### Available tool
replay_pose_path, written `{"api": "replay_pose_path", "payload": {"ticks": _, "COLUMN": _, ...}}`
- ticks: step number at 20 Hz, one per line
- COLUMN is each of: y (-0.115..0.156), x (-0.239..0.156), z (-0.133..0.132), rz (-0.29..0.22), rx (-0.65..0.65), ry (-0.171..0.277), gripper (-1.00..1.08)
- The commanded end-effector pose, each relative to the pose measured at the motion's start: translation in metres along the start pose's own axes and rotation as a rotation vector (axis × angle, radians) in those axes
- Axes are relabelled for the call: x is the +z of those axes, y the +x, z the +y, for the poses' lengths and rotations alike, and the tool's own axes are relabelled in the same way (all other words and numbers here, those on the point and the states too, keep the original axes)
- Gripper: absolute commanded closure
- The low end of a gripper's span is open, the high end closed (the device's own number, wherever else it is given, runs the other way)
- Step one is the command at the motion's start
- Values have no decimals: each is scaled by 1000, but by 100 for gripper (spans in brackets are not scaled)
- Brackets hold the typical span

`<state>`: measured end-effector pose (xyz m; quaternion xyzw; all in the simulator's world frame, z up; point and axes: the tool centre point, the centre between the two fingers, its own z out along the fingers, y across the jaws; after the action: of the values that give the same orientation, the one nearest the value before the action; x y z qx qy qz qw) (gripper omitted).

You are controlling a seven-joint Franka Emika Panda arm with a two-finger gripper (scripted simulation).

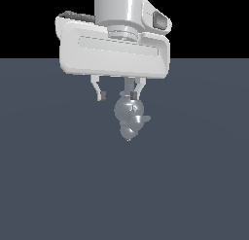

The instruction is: Turn on the faucet by rotating a designated handle.

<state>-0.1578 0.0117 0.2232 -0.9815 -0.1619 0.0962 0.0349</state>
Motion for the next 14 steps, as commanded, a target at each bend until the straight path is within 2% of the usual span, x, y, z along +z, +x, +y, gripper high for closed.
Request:
{"api": "replay_pose_path", "payload": {"ticks": 1, "y": 24, "x": 9, "z": 2, "rz": 29, "rx": -49, "ry": -9, "gripper": 7}}
{"api": "replay_pose_path", "payload": {"ticks": 2, "y": 25, "x": 9, "z": -5, "rz": 29, "rx": -64, "ry": -14, "gripper": 7}}
{"api": "replay_pose_path", "payload": {"ticks": 3, "y": -4, "x": 34, "z": 48, "rz": 13, "rx": 33, "ry": 8, "gripper": -55}}
{"api": "replay_pose_path", "payload": {"ticks": 4, "y": -4, "x": 34, "z": 51, "rz": 12, "rx": 41, "ry": 10, "gripper": -55}}
{"api": "replay_pose_path", "payload": {"ticks": 5, "y": 20, "x": 26, "z": 47, "rz": 32, "rx": -29, "ry": -54, "gripper": -82}}
{"api": "replay_pose_path", "payload": {"ticks": 6, "y": 48, "x": 25, "z": 12, "rz": 80, "rx": -71, "ry": -4, "gripper": -37}}
{"api": "replay_pose_path", "payload": {"ticks": 7, "y": 69, "x": 38, "z": -21, "rz": 86, "rx": -171, "ry": -10, "gripper": -48}}
{"api": "replay_pose_path", "payload": {"ticks": 8, "y": 70, "x": 37, "z": -36, "rz": 88, "rx": -206, "ry": -12, "gripper": -48}}
{"api": "replay_pose_path", "payload": {"ticks": 9, "y": 55, "x": 65, "z": -56, "rz": 41, "rx": -202, "ry": 18, "gripper": 34}}
{"api": "replay_pose_path", "payload": {"ticks": 10, "y": 50, "x": 76, "z": -62, "rz": 38, "rx": -123, "ry": 35, "gripper": 71}}
{"api": "replay_pose_path", "payload": {"ticks": 11, "y": 65, "x": 68, "z": -60, "rz": 70, "rx": -216, "ry": 16, "gripper": 55}}
{"api": "replay_pose_path", "payload": {"ticks": 12, "y": 63, "x": 66, "z": -66, "rz": 75, "rx": -231, "ry": 12, "gripper": 55}}
{"api": "replay_pose_path", "payload": {"ticks": 13, "y": 82, "x": 54, "z": -76, "rz": 130, "rx": -252, "ry": 25, "gripper": 73}}
{"api": "replay_pose_path", "payload": {"ticks": 14, "y": 31, "x": 102, "z": -85, "rz": 36, "rx": -234, "ry": 56, "gripper": -63}}
